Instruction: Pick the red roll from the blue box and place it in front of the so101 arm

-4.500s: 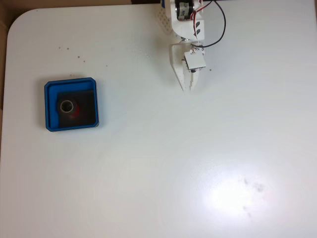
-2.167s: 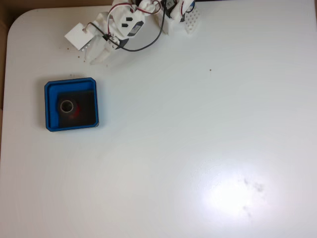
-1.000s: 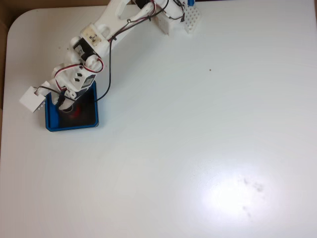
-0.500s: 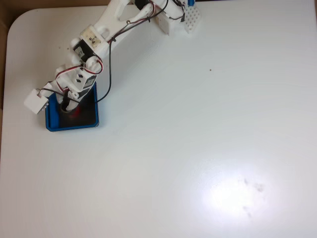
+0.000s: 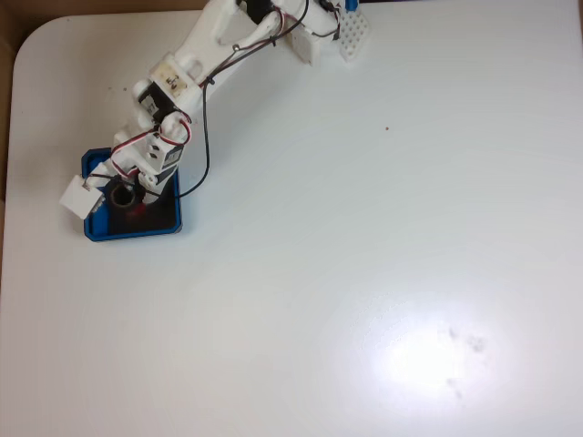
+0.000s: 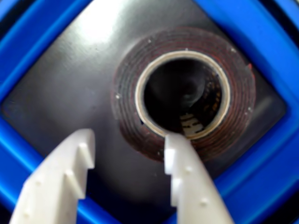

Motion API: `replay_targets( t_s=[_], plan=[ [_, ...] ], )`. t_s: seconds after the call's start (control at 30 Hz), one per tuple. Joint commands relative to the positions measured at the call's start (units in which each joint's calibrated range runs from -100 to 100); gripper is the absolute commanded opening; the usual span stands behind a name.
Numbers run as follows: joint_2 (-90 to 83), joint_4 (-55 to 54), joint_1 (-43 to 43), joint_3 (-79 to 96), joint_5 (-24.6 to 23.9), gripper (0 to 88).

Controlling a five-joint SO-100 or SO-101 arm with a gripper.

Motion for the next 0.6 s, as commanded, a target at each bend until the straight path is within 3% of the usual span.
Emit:
replay_targets(
  t_s=[0.0, 0.57],
  plan=[
    [-0.3, 0.2, -0.5, -3.8, 0.3, 13.7],
    [2.4, 0.1, -1.6, -3.9, 0.3, 13.7]
  ],
)
